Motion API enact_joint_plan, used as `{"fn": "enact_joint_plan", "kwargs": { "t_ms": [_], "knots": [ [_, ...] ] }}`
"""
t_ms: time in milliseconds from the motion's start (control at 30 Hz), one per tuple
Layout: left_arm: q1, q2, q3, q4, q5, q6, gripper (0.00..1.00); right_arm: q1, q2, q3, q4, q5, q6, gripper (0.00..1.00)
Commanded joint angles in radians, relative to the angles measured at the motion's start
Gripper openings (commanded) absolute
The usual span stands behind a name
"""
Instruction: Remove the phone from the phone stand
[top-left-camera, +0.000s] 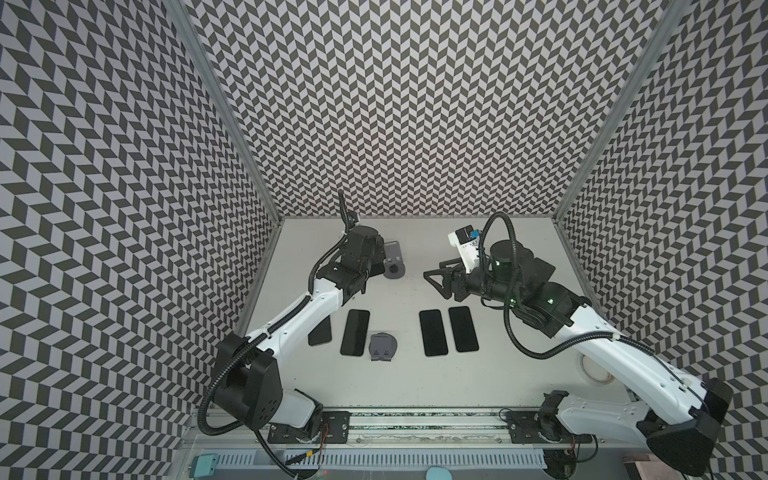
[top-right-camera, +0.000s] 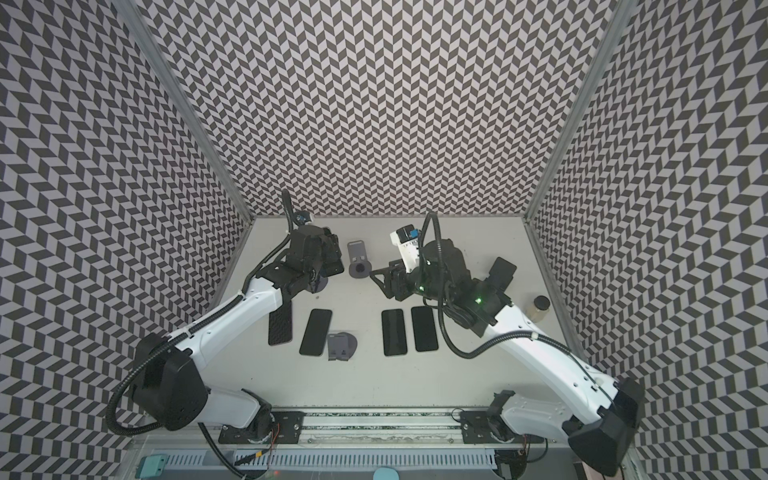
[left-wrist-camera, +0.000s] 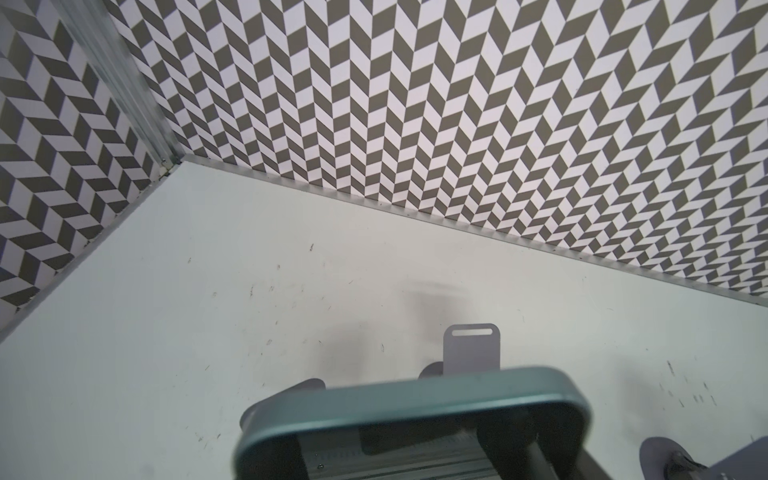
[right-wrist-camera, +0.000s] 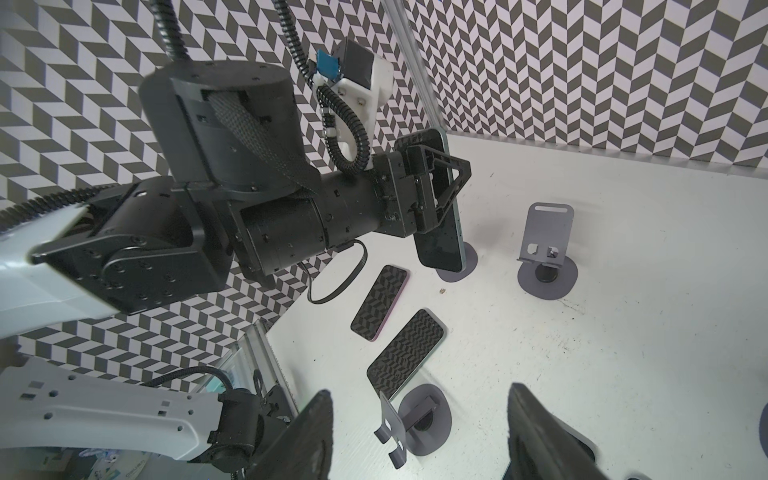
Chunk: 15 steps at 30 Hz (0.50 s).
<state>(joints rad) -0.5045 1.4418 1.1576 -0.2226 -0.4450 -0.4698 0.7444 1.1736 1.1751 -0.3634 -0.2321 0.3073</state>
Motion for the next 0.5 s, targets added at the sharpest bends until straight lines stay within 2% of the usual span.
{"fn": "enact_joint_plan", "kwargs": {
  "t_ms": [0,467],
  "knots": [
    [-0.029,-0.043,0.004,0.000,-0.003,-0.030,0.65,0.009,-0.039,-0.023,0.049,0.003,0.009,0.64],
    [-0.119,-0.069,-0.009,-0.030,0.009,-0.086,0.64,0.009,-0.113,-0.099,0.082,0.004,0.024,0.64]
  ]
}}
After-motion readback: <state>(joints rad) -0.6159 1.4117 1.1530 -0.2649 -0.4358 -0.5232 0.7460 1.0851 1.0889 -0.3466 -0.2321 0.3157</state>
